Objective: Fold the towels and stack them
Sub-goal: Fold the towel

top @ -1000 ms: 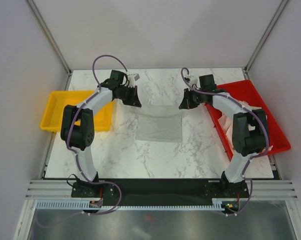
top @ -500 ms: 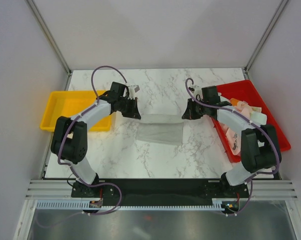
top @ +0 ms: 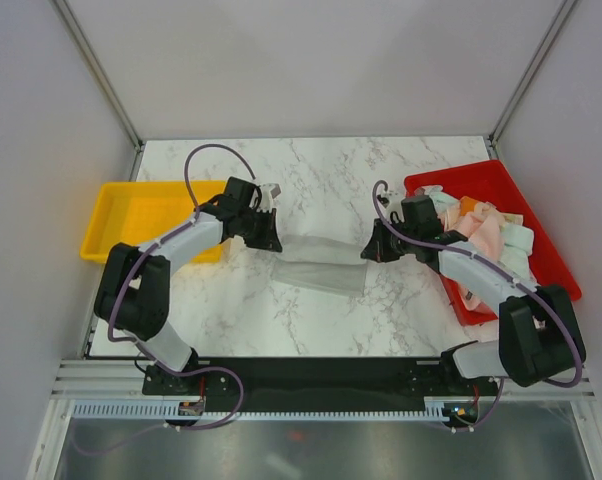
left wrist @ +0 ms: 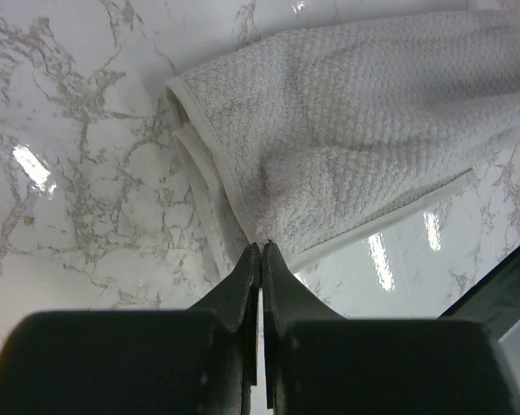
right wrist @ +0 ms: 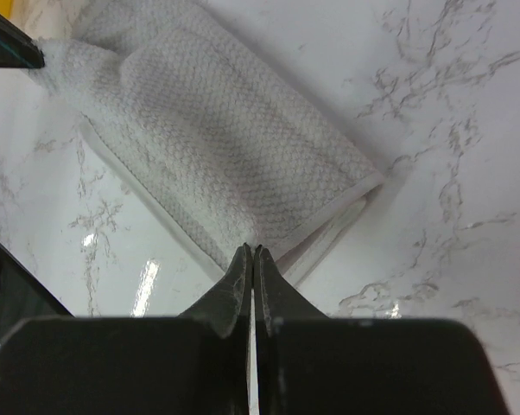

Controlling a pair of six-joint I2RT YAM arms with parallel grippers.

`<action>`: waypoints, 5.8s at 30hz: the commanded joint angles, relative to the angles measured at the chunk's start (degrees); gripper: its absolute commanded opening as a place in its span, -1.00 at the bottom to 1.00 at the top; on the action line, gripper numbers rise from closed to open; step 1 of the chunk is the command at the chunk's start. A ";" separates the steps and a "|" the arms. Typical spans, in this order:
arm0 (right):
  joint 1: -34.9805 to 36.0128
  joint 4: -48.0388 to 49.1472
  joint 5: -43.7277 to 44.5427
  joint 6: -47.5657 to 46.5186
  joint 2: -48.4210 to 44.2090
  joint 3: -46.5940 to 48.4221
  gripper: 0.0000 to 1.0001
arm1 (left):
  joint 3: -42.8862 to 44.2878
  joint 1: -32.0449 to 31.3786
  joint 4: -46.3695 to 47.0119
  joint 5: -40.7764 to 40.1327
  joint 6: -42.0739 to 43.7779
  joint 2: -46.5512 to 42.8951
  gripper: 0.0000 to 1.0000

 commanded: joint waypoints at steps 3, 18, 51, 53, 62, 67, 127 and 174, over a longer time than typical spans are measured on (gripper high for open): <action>3.55 3.06 3.44 4.40 -3.52 -4.40 -1.00 | -2.32 -0.37 1.16 -2.52 -3.03 -3.27 -0.95; 6.98 4.03 11.44 10.30 -10.20 -14.51 -1.00 | -6.54 -3.97 -1.29 -7.43 -5.85 -5.21 -0.95; 9.27 13.18 -0.60 19.88 -18.38 -25.77 -0.21 | -6.02 -6.17 -0.85 -17.11 -10.95 -4.41 -0.01; 9.27 10.38 1.14 20.40 -20.04 -23.58 -0.18 | -4.09 -6.17 -2.95 -17.90 -10.77 -5.64 0.05; 9.27 7.26 1.69 22.34 -18.13 -16.27 -0.42 | 3.39 -7.31 -4.56 -12.83 -14.37 -6.88 0.10; 9.27 11.93 0.45 22.60 -11.62 -17.84 -0.45 | -3.27 -7.66 4.66 -5.86 -18.32 -3.63 0.08; 9.53 4.58 10.48 9.33 -0.89 -7.57 -0.27 | 2.87 -3.97 -3.23 -21.17 -24.22 -4.93 0.09; 8.39 9.12 16.45 14.96 0.42 -14.77 -0.49 | -14.18 -6.78 6.44 -12.98 -22.55 -1.87 0.19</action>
